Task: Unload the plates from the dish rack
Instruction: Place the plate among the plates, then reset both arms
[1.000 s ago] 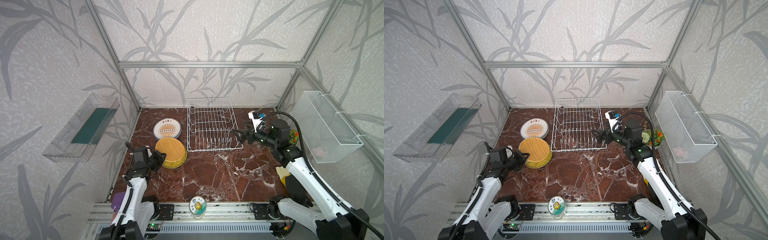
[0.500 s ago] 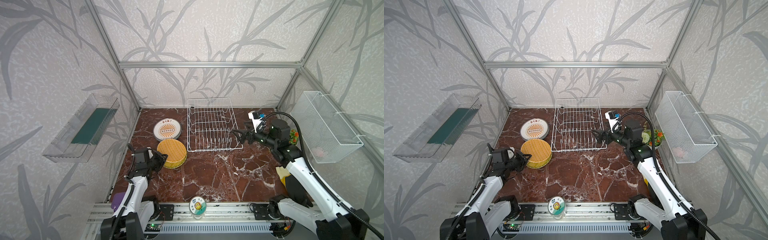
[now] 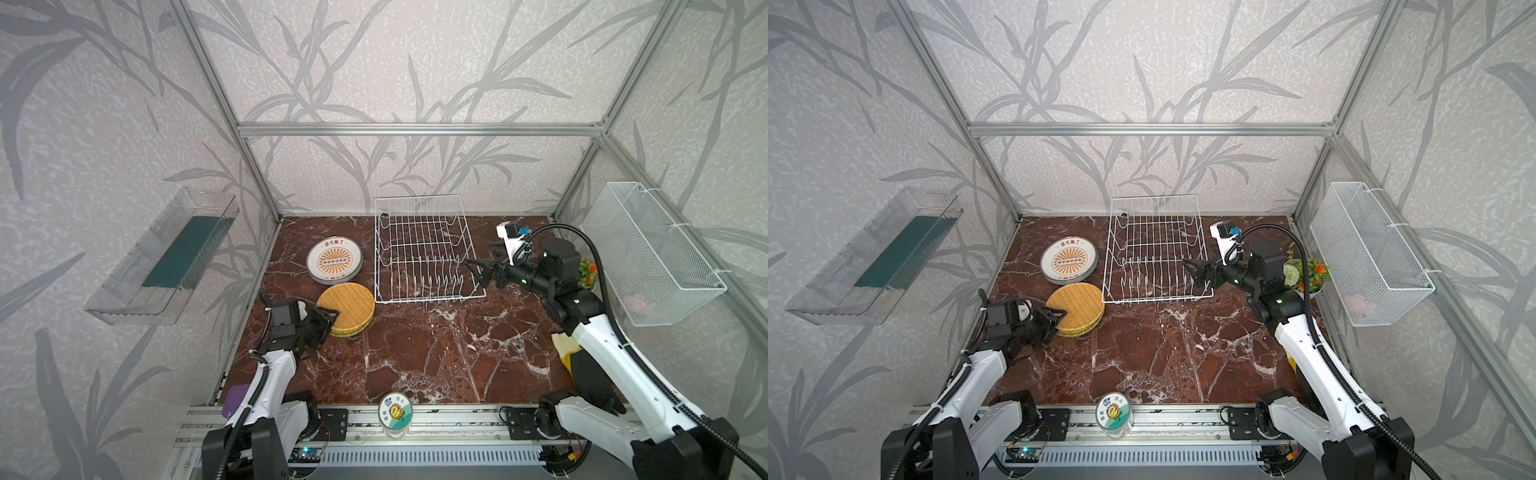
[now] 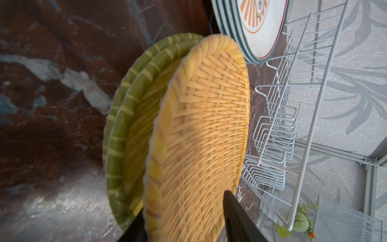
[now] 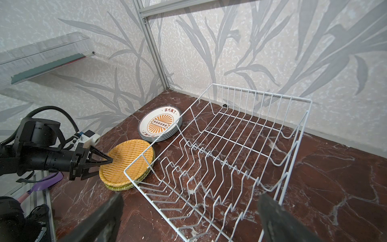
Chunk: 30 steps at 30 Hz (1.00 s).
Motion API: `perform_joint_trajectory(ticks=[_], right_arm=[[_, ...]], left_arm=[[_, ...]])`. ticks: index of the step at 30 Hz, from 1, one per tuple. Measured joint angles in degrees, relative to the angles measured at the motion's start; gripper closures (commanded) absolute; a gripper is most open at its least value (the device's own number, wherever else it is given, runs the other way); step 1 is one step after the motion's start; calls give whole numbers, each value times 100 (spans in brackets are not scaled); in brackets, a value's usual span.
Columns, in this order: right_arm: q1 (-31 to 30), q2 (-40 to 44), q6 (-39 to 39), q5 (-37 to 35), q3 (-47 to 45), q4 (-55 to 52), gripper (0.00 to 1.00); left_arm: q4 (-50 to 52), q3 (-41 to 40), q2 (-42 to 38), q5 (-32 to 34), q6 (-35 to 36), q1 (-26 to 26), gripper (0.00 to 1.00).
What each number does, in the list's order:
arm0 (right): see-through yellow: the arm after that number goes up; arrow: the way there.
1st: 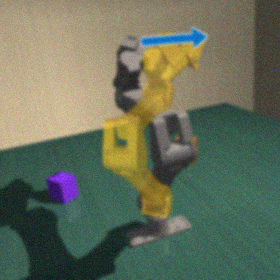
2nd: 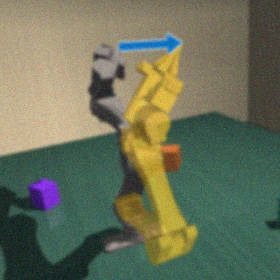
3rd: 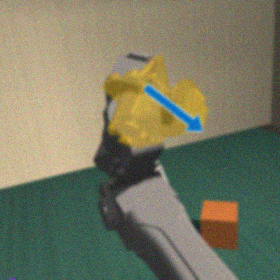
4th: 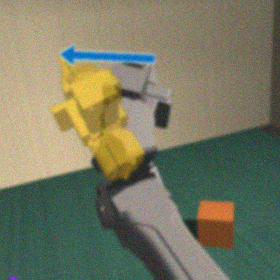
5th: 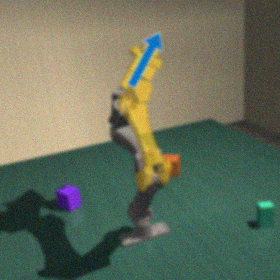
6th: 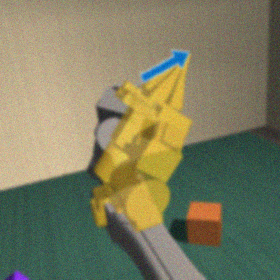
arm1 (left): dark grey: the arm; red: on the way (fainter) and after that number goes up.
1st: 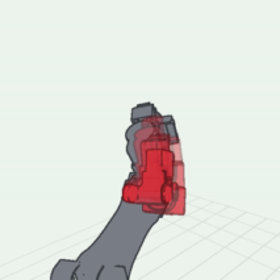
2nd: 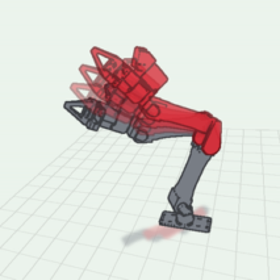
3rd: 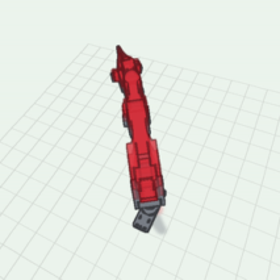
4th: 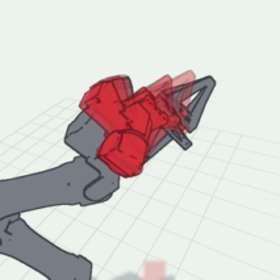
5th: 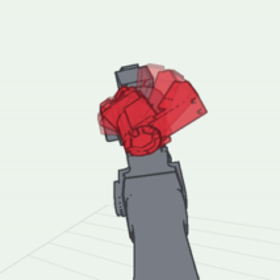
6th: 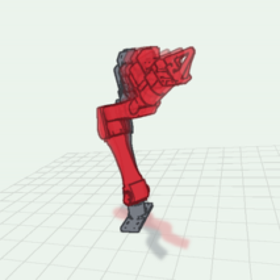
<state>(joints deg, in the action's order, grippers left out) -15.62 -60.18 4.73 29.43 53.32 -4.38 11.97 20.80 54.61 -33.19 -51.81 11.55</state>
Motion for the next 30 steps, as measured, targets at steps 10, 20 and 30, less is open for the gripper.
perform_joint_trajectory(ticks=[10,20,30], right_arm=[[0,-33,35,0,0,4,1],[0,-122,81,-59,0,22,1],[411,13,153,-1668,-1172,911,1]], left_arm=[[1596,1014,-94,385,649,4,1],[2608,2041,55,752,1211,4,1],[946,1908,-905,2457,2715,2,1]])
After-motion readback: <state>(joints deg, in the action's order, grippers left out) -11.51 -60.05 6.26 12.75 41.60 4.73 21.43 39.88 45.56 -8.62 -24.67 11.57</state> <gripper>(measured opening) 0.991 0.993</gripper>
